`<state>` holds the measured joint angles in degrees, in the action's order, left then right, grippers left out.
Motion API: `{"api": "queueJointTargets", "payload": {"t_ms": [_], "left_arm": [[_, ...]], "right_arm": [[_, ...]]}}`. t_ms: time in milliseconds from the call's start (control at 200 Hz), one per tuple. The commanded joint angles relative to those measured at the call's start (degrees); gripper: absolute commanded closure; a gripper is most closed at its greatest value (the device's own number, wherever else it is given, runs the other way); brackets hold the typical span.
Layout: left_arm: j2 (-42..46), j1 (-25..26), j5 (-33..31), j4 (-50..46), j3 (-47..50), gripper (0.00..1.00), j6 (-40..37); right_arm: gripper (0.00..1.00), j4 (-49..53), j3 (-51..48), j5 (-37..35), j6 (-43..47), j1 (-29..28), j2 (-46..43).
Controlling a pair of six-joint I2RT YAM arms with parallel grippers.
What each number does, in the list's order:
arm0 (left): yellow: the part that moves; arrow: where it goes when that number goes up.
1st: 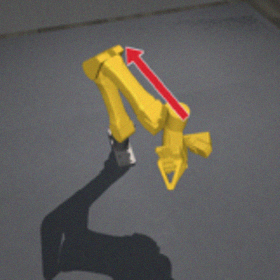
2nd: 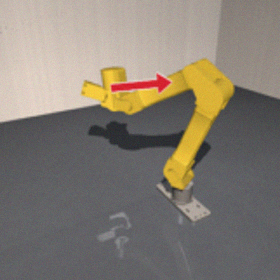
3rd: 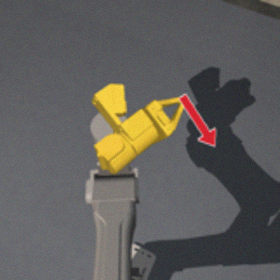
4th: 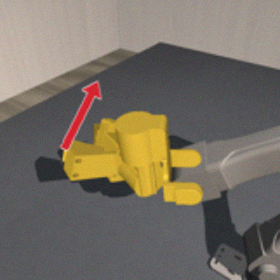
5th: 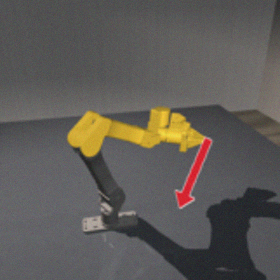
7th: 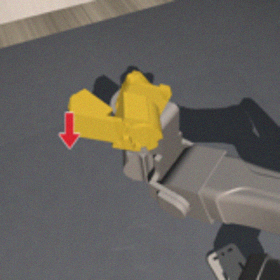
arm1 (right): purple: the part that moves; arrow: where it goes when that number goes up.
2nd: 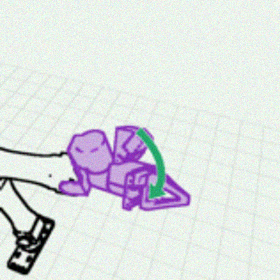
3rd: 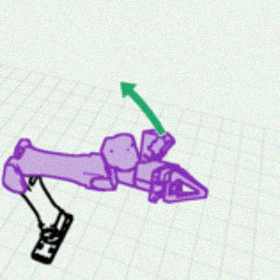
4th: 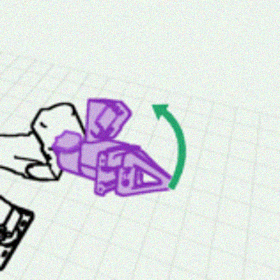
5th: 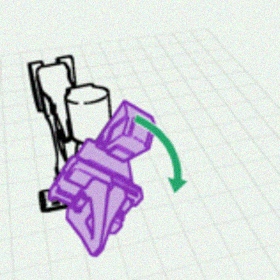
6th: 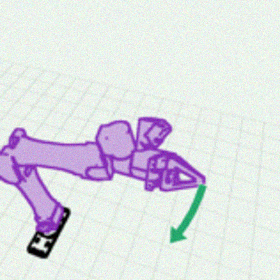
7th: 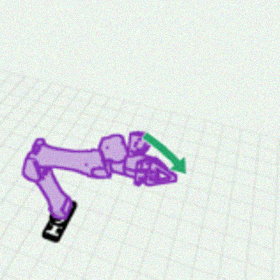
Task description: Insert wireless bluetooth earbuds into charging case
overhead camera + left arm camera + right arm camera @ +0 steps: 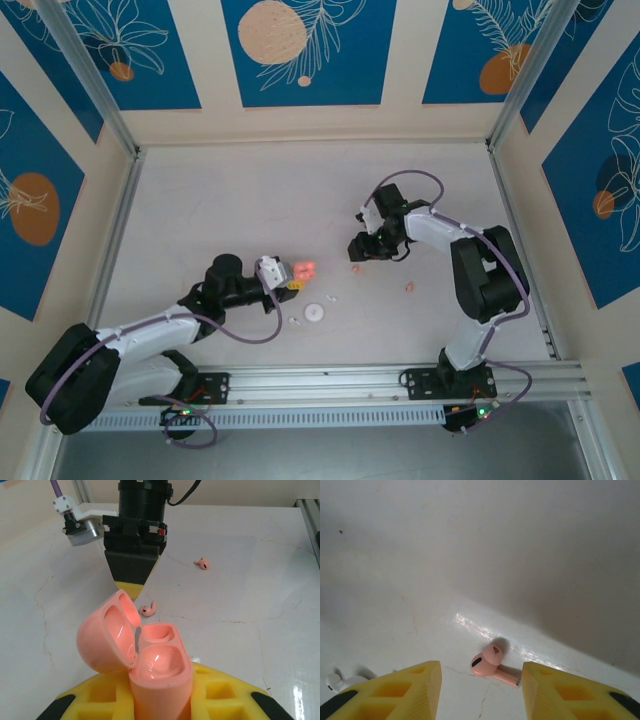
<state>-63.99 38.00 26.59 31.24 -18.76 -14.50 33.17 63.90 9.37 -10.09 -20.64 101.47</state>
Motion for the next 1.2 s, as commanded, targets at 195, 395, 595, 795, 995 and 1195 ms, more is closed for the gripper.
{"api": "queueJointTargets", "payload": {"t_ms": [195,395,595,795,995,1195], "left_arm": [[0.82,0.05,-0.25,-0.92,0.13,0.85,-1.42],[0.97,0.05,-0.31,-1.11,0.04,0.85,-1.5],[1.14,-0.01,-0.47,-1.32,-0.15,0.85,-1.67],[1.17,0.03,-0.42,-1.45,-0.22,0.85,-1.75],[1.07,0.05,-0.44,-1.45,-0.22,0.85,-1.74],[1.14,-0.01,-0.27,-1.58,-0.31,0.85,-1.68]], "right_arm": [[0.53,-0.12,0.79,0.81,-0.87,-0.65,3.1],[0.53,0.77,0.79,1.71,-0.61,-1.08,4.18],[0.53,2.9,0.05,1.64,-0.89,-2.18,3.27],[0.53,4.39,-0.83,1.53,-1.85,-3.34,1.39],[0.54,5.52,-1.33,2.15,-2.75,-4.69,0.17],[0.54,8.29,0.12,-0.8,-4.77,-5.46,-0.99]]}}
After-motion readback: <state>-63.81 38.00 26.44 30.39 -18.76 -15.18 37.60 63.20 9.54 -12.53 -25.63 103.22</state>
